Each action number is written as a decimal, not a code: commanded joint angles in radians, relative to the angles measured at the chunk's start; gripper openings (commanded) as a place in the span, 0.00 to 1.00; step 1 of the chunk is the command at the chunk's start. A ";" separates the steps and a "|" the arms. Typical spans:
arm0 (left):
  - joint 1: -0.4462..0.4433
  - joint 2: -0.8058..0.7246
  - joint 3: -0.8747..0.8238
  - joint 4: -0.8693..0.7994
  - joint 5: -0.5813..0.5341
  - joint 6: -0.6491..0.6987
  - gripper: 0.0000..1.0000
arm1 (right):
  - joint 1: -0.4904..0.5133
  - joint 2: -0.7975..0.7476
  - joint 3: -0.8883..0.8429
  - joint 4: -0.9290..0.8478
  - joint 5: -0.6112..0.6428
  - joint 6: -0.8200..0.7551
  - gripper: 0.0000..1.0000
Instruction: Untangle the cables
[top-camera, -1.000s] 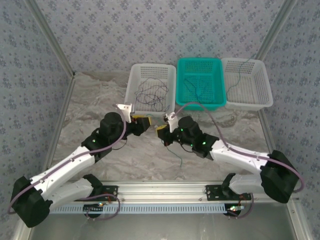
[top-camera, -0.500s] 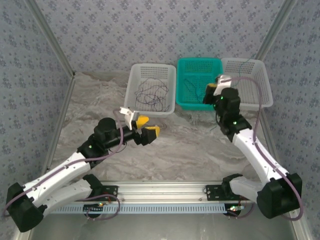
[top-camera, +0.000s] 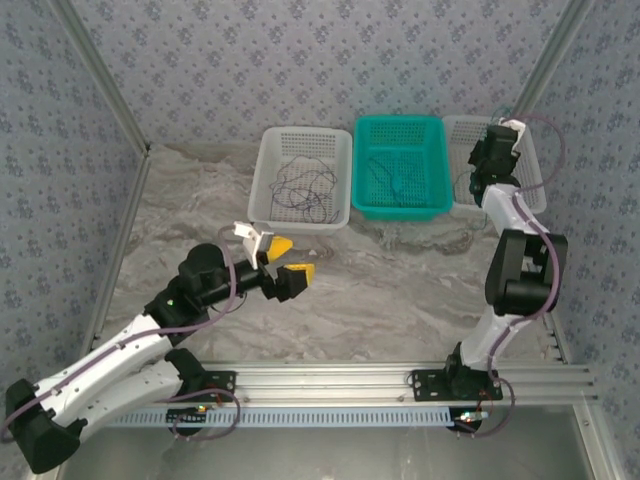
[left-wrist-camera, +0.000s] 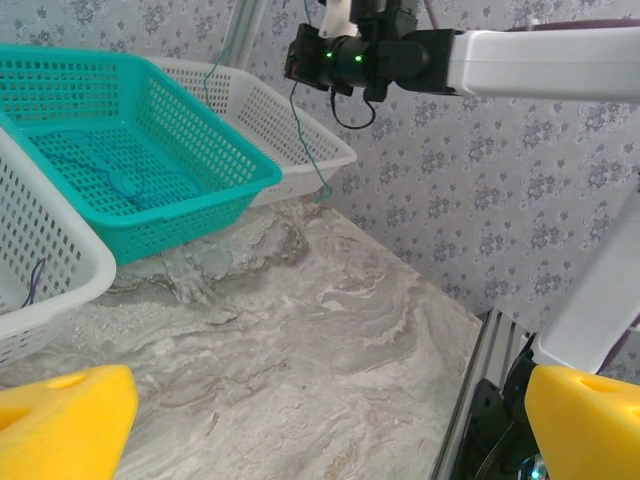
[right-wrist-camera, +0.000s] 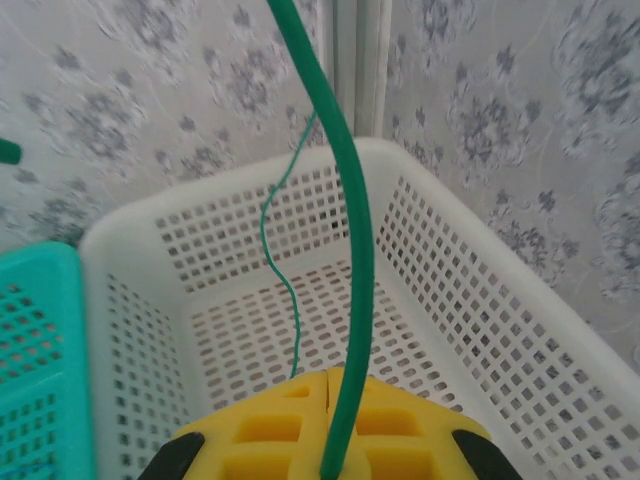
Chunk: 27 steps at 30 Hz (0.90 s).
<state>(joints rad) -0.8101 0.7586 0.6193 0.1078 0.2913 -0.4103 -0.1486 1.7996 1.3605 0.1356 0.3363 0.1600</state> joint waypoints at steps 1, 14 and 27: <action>-0.007 -0.032 -0.017 -0.025 -0.032 0.024 0.99 | -0.007 0.058 0.128 -0.054 -0.038 -0.001 0.00; -0.007 -0.005 0.014 -0.035 -0.082 0.047 0.99 | -0.023 0.100 0.180 0.145 -0.274 0.208 0.00; -0.007 -0.002 -0.023 -0.012 -0.169 0.010 0.99 | -0.057 0.414 0.591 -0.057 -0.183 0.167 0.00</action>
<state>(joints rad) -0.8120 0.7738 0.5861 0.0978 0.1761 -0.3935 -0.1909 2.1574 1.8645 0.2283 0.1108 0.3183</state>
